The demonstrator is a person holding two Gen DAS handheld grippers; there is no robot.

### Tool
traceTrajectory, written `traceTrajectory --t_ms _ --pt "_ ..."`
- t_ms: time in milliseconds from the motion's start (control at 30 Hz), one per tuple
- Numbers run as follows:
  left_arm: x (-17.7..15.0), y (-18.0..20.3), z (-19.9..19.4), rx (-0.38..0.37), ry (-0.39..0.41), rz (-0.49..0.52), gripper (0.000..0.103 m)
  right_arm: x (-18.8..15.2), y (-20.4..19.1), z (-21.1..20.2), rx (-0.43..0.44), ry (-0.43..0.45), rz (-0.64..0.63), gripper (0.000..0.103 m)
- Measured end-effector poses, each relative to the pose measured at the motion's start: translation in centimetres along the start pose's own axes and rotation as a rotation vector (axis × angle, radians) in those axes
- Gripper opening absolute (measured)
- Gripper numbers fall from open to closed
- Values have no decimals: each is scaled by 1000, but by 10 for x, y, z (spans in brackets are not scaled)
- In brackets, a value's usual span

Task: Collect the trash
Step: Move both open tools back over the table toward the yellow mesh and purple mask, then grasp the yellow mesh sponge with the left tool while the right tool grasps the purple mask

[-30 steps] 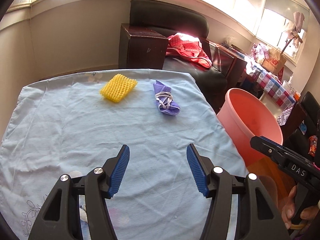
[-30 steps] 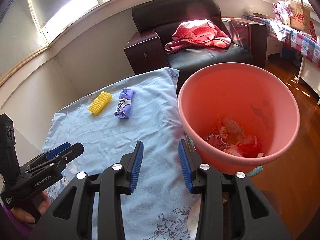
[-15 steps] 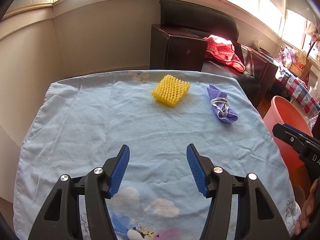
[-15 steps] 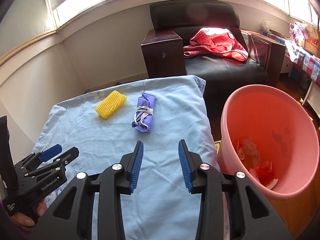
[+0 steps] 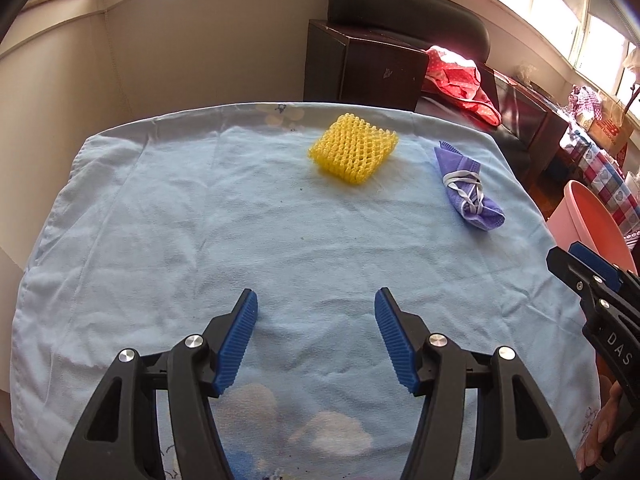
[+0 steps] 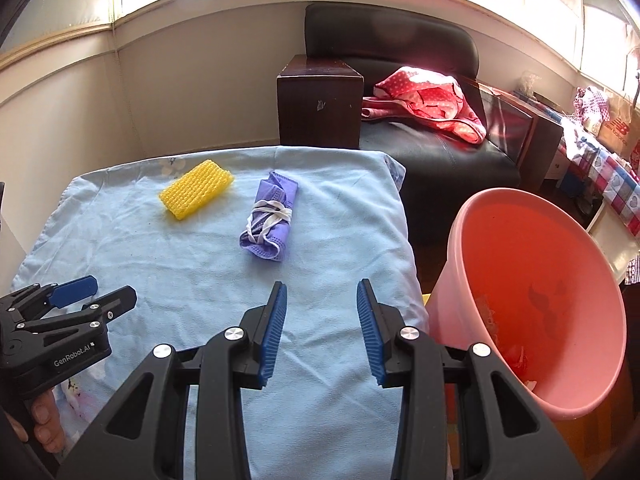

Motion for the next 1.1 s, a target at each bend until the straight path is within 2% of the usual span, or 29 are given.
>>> traceTrajectory --t_ms 267,367,500,667,833,900,1000,1100 --pt "1 2 1 -19 -3 3 66 -2 7 6 -18 -35 33 37" --pt "1 2 1 -24 -1 4 66 -3 4 11 25 -59 18 37" --pt "4 -1 -1 -92 16 -14 66 -5 5 22 102 -118 33 37" --pt "34 5 -5 -112 83 15 66 -1 2 28 171 -134 41 37" --pt "74 8 9 -122 109 28 66 23 -12 32 216 -115 -13 37" --pt "87 11 19 -96 112 49 66 32 -15 38 223 -115 -20 38" --pt "98 18 34 -71 120 90 66 40 -17 48 221 -119 -20 46" --pt "104 23 50 -53 114 117 66 44 -21 59 216 -130 -32 46"
Point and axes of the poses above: each gripper's, at about its wrist camera, not at the fingertips, and z roughly the way its jaws point, y to its right, x to its top, the point moved 1 cm from there along z, roughly the way its jaws point, and after that the axes turned 7 degrees about x, right-handed, at the moved point
